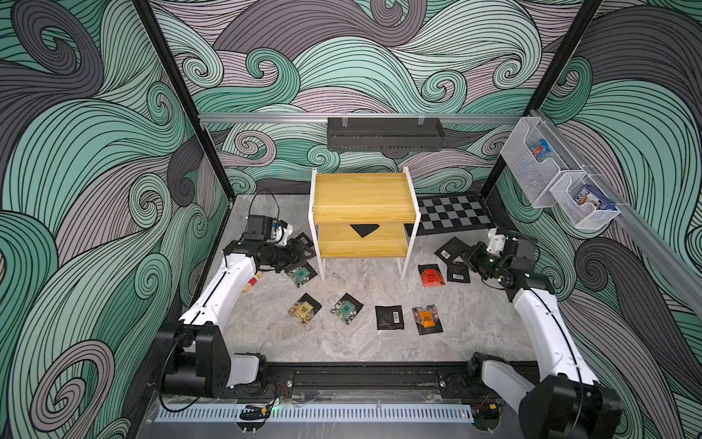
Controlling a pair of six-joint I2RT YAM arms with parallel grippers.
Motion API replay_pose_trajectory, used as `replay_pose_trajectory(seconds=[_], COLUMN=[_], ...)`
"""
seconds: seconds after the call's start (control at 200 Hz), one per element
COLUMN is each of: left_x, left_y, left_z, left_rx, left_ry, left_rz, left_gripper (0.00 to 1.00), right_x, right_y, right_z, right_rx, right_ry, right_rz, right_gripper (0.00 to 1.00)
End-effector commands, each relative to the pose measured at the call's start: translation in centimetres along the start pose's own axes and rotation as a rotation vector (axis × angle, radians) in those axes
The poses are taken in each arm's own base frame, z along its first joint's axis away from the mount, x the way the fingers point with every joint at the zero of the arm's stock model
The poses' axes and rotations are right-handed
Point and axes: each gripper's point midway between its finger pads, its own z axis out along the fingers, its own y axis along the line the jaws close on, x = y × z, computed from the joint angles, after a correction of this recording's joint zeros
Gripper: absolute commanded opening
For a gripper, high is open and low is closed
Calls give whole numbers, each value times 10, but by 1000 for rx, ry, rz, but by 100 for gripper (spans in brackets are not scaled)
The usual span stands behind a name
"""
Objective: Remove the tea bags from the shelf
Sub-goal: Place the tea bag at the center of the board.
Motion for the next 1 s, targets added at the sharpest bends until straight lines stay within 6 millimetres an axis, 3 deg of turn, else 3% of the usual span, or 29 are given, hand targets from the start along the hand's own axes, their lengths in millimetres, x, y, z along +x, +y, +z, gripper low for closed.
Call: replay_pose_trajectory(seconds=[0.0,0.145,0.375,0.996], left_x=[1,1,1,1], left_y=[-11,-10,-9,-6], left_z=[-8,-8,-8,-6], left_rx=[21,20,17,14], left_ry=[-7,-6,-7,-5], left_rz=[42,40,39,33], left_gripper=[51,51,51,51], right_x=[13,25,36,59], right_y=[-34,-60,-86,-131], right_z=[-3,-1,-1,1], right_rx=[118,176,247,366], right_ry=[4,12,23,52], right_rz=[63,106,132,149], right_gripper=[1,1,1,3])
